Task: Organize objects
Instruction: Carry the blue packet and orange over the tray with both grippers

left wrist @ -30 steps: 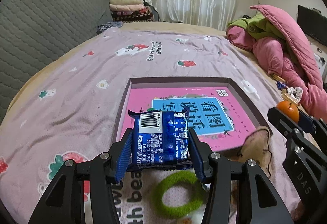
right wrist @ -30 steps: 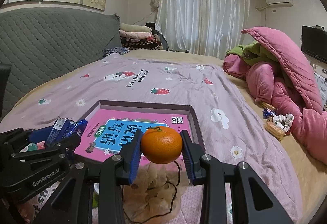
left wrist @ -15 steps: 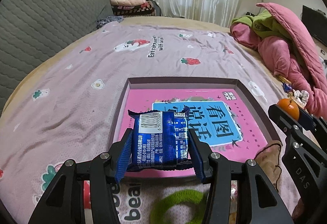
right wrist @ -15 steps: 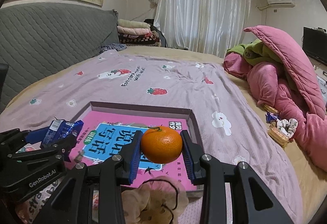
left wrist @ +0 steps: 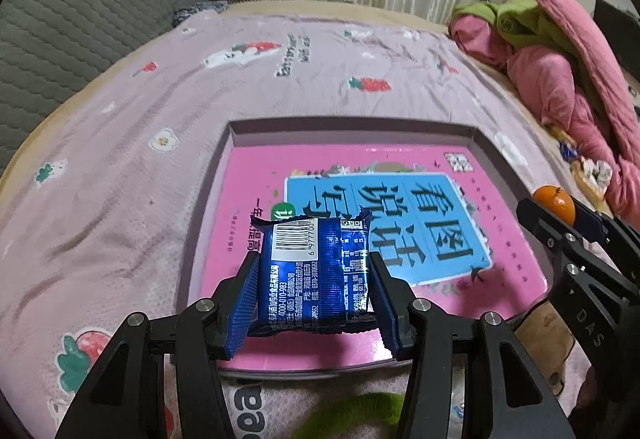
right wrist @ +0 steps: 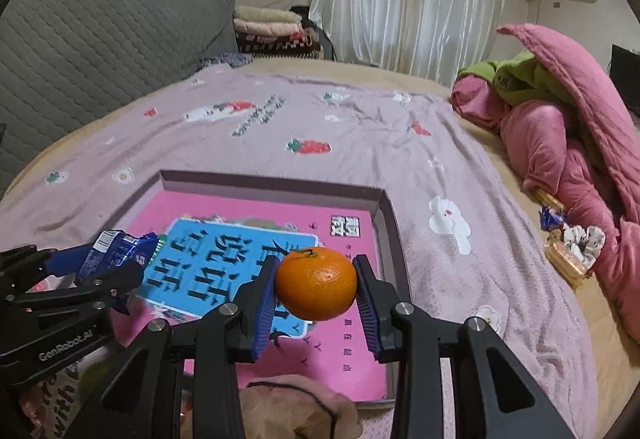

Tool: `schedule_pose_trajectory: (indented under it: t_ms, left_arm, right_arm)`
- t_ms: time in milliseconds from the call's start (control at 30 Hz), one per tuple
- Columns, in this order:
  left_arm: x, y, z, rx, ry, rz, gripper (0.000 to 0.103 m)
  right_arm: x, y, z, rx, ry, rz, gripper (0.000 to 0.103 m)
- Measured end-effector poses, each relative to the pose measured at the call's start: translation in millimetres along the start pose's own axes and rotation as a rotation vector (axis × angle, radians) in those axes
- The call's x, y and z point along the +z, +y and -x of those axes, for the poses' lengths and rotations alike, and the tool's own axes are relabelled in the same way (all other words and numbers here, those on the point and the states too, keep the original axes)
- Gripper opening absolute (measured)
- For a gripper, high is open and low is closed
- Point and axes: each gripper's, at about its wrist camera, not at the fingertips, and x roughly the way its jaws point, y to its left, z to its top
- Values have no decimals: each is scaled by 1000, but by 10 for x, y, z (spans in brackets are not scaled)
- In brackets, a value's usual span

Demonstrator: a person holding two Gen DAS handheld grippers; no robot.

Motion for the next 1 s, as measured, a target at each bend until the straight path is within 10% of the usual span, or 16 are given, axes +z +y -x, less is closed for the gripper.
schedule_pose_trajectory:
  t_ms: [1000]
  left_arm:
    - [-71, -22, -266, 1, 97, 7, 54]
  right_arm:
    - [-221, -146, -418, 24, 166, -49, 37]
